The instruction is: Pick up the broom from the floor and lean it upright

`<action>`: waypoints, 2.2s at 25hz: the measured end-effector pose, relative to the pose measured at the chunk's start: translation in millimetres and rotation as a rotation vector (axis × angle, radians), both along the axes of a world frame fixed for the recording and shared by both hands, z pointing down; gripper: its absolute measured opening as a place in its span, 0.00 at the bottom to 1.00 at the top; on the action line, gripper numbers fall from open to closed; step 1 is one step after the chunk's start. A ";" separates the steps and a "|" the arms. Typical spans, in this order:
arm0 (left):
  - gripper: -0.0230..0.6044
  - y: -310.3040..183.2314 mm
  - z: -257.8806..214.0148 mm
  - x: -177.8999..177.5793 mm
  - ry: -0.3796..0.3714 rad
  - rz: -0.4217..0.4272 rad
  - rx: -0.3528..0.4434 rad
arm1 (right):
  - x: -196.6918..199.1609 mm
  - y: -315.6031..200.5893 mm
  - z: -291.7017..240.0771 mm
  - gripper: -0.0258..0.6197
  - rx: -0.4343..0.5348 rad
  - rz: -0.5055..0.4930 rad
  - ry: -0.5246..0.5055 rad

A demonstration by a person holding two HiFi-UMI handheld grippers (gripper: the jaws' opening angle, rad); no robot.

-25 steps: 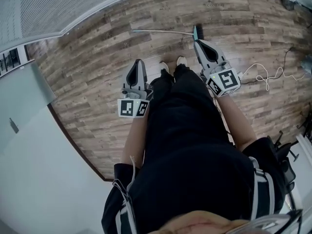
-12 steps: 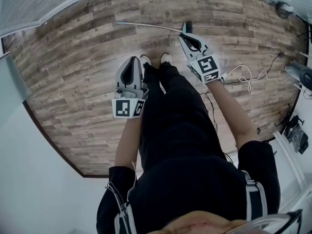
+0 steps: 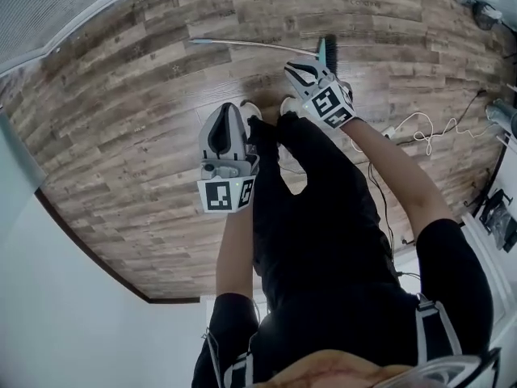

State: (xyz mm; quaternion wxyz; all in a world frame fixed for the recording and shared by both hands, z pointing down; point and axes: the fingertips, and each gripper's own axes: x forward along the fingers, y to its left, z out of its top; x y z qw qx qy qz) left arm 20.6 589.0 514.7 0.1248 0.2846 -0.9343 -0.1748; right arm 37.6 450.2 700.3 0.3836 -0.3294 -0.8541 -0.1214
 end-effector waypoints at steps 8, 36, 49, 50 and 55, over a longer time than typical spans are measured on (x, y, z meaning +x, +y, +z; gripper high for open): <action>0.07 -9.9 137.4 -34.0 0.059 -0.070 0.021 | -1.2 -16.1 216.6 0.21 0.105 -0.088 0.166; 0.07 -84.3 303.1 -96.4 -0.035 0.200 0.010 | 3.4 -50.6 587.2 0.21 0.066 -0.200 0.358; 0.07 -59.2 322.2 -97.7 -0.078 0.135 -0.150 | -7.0 -58.0 608.9 0.17 0.090 -0.282 0.311; 0.07 -57.1 323.7 -98.4 -0.072 0.131 -0.157 | -6.9 -57.4 608.6 0.17 0.093 -0.287 0.316; 0.07 -50.6 307.0 -109.5 -0.137 0.085 -0.215 | -20.9 -70.0 579.3 0.17 0.079 -0.206 0.282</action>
